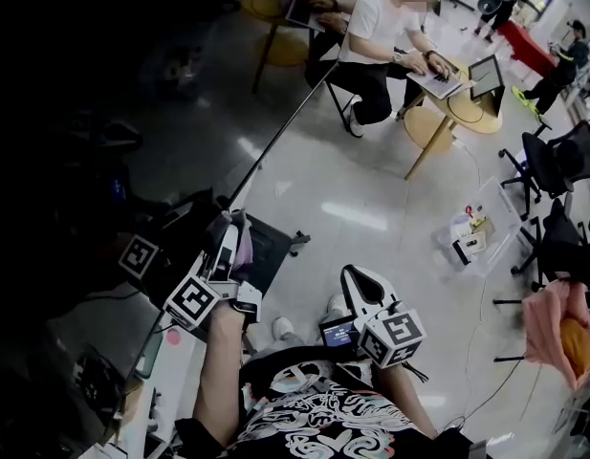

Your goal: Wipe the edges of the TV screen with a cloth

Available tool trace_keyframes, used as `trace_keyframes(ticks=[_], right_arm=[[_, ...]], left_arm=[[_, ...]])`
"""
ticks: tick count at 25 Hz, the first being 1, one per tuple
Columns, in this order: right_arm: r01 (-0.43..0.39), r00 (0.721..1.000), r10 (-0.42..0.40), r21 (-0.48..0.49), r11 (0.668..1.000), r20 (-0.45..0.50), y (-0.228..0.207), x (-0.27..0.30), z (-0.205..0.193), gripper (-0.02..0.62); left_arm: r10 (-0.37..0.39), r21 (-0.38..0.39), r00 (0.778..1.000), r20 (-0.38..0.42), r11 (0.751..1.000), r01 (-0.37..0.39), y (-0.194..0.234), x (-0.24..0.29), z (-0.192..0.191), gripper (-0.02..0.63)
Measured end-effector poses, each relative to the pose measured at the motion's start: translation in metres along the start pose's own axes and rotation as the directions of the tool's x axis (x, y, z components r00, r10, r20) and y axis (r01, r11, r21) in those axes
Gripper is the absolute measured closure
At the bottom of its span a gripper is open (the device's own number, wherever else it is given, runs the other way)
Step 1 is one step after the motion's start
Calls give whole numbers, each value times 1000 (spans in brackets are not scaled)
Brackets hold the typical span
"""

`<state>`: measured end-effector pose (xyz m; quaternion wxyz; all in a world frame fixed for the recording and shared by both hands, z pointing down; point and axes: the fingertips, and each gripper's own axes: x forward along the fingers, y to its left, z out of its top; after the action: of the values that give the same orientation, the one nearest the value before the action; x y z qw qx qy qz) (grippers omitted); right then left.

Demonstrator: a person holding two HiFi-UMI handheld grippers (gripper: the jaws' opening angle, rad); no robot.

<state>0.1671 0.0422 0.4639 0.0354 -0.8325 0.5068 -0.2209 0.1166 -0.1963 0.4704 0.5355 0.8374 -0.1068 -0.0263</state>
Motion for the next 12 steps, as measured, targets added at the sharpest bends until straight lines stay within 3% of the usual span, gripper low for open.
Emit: trace_keyframes(ticks=[3,7,12], right_arm=[[-20,1000,20,-3,1000,1,-16,-1,7,560],[-41,999,41,-11,999,7,-39,3,22,560],[-51,999,51,-27,998,18,-61,11,32,560]], left_arm=[[-1,-22,1000,19,1000,1,-4,6,-4,446],[-71,-137,996,45,988,77,-24,25,-10,446],[-47,-133,998,50,990,54,-22,31,-10,446]])
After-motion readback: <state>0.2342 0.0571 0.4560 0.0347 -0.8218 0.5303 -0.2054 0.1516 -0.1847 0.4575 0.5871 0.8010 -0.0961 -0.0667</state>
